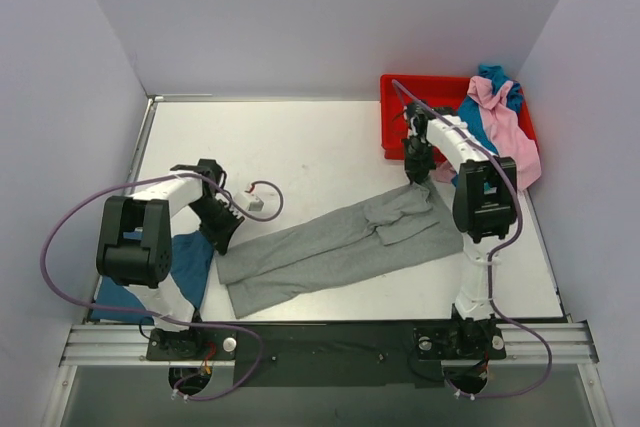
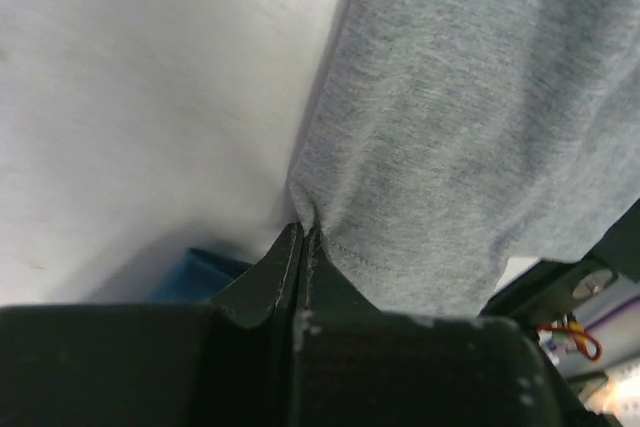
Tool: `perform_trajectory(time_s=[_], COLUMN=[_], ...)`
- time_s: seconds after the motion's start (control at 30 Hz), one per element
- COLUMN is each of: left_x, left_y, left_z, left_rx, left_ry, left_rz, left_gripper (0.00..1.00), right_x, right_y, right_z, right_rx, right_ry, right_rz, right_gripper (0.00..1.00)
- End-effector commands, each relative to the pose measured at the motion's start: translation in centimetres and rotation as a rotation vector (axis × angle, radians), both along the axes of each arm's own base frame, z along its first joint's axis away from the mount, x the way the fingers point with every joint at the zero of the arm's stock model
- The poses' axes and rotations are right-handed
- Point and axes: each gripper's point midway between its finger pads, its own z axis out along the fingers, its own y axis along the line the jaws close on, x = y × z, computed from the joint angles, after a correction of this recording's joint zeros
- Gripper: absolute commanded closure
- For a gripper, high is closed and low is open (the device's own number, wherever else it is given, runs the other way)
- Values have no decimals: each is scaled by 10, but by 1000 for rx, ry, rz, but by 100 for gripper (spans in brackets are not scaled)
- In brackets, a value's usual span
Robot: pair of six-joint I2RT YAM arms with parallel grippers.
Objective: Fold and stack the t-shirts
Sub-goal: Rotate the tshirt 45 degrees
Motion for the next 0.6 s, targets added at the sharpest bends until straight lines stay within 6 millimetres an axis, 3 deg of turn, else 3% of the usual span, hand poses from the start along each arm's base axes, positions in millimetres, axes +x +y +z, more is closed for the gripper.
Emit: perform_trajectory(time_s=[0.0,0.17,0.33,0.57], left_x=[-43,-69,-91,-103], left_y=[18,37,34,38], left_z=[7,7,17,22], left_rx=[70,149,111,104], left_ry=[77,142,216,248], left_rz=[-119,-205,-245,-273], left_gripper=[100,100,100,100], right_x=[18,36,36,49], right_y=[36,86,142,211], right_z=[-1,0,-10,-8], right_rx=[32,93,167,273], right_ry=[-11,-40,-22,-70], right_rz=[90,198,292,366], right_gripper=[100,100,100,100])
